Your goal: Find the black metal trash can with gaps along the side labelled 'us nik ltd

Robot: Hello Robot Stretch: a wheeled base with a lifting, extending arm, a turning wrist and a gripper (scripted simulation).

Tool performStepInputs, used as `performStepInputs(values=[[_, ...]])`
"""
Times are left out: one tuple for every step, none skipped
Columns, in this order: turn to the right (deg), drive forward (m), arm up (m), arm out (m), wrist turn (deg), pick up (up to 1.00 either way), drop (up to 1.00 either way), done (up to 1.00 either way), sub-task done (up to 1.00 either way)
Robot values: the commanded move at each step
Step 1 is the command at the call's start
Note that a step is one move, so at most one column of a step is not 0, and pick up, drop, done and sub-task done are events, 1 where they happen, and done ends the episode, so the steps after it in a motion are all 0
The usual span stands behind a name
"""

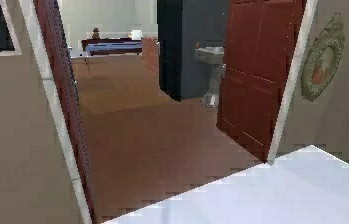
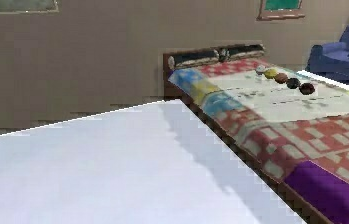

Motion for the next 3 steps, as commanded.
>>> performStepInputs(values=[[3.0,0.0,0.0,0.0,0.0,0.0,0.0,0.0,0.0],[0.0,1.0,0.0,0.0,0.0,0.0,0.0,0.0,0.0],[0.0,1.0,0.0,0.0,0.0,0.0,0.0,0.0,0.0]])
